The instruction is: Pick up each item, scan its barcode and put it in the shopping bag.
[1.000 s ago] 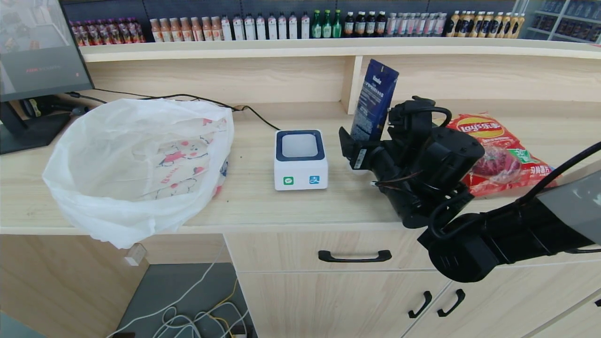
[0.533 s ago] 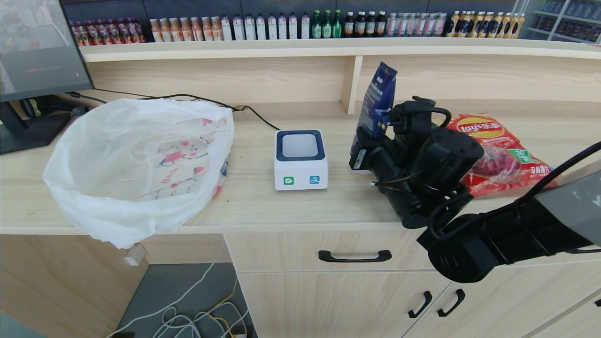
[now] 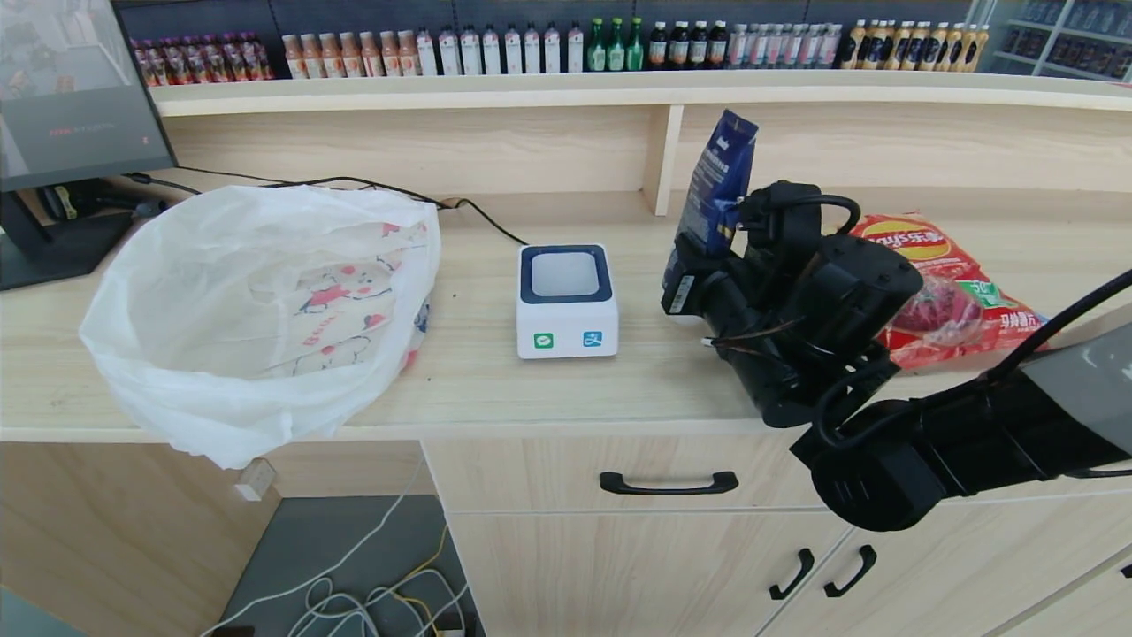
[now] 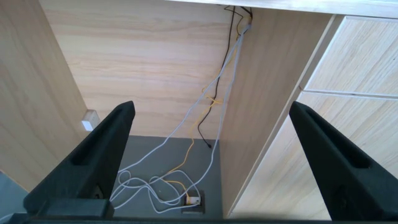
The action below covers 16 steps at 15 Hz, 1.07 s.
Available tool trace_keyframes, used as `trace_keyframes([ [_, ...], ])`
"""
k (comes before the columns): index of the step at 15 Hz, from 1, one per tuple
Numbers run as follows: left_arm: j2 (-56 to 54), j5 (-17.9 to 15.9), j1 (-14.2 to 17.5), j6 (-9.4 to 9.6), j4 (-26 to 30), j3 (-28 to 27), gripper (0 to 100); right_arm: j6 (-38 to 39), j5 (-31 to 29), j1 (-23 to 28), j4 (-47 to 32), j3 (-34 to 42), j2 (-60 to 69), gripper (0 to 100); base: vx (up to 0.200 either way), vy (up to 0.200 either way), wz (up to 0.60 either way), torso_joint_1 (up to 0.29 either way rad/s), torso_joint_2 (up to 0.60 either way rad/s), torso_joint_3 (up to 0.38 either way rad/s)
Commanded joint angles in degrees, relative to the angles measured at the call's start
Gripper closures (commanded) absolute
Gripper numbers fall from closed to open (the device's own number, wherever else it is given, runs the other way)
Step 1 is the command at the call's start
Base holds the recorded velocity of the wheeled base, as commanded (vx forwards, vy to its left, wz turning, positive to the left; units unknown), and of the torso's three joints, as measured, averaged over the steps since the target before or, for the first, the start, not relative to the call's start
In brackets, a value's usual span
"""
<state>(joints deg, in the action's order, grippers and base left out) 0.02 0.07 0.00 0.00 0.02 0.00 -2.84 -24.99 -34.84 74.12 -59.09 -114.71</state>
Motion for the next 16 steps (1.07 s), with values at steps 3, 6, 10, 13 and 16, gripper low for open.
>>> trace_keyframes([
  [3, -0.02, 0.01, 0.00, 0.00, -0.02, 0.00, 0, -0.24, 0.03, -2.16, 0.50, 0.73, 5.99, 100, 0.000, 0.000, 0.00, 0.000, 0.00, 0.000],
  [6, -0.02, 0.01, 0.00, 0.00, -0.02, 0.00, 0, -0.32, 0.47, -3.30, 1.56, 5.04, 10.91, 100, 0.000, 0.000, 0.00, 0.000, 0.00, 0.000],
  [10, -0.02, 0.01, 0.00, 0.00, -0.02, 0.00, 0, -0.15, 2.75, -5.94, 2.17, 11.98, 17.33, 100, 0.000, 0.000, 0.00, 0.000, 0.00, 0.000],
  [13, -0.02, 0.01, 0.00, 0.00, -0.02, 0.00, 0, -0.15, 6.97, -5.94, 3.40, 22.17, 23.48, 100, 0.000, 0.000, 0.00, 0.000, 0.00, 0.000],
  [16, -0.02, 0.01, 0.00, 0.00, -0.02, 0.00, 0, 1.61, 13.21, -6.47, 4.63, 30.79, 29.37, 100, 0.000, 0.000, 0.00, 0.000, 0.00, 0.000],
])
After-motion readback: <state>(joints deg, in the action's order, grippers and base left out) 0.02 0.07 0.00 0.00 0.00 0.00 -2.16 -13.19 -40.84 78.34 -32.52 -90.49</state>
